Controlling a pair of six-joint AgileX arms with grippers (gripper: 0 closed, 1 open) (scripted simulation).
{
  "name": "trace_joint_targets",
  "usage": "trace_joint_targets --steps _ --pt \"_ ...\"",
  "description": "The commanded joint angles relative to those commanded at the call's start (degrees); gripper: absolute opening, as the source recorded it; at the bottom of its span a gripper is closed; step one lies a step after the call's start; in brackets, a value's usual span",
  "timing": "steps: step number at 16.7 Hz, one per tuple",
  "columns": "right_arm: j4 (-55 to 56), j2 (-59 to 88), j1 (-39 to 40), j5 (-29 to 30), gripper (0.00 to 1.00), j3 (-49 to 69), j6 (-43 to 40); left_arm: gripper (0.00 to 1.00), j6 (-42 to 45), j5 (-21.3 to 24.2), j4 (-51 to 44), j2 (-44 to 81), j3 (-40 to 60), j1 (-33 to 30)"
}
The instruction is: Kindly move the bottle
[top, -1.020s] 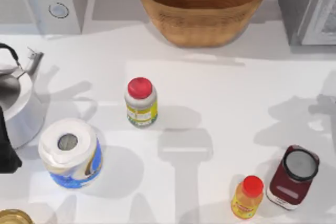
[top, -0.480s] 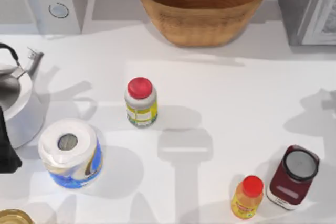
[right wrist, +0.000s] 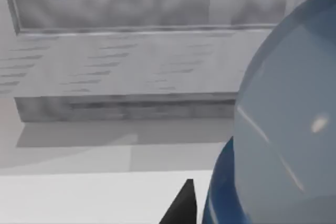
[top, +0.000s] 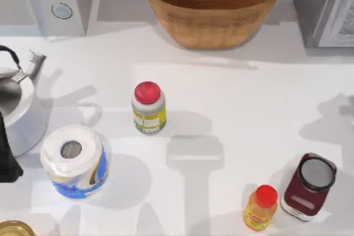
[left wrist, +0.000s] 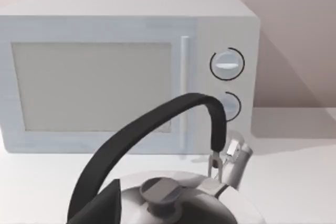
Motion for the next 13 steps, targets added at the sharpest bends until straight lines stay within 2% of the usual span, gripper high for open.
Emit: trace_joint_targets --steps 7,13 --pt "0.00 0.00 0.00 0.00 0.98 0.00 0.00 1.00 0.00 0.00 0.00 0.00 0.00 0.00" --pt "0.00 0.00 0.00 0.00 1.00 0.00 0.00 1.00 0.00 0.00 0.00 0.00 0.00 0.00"
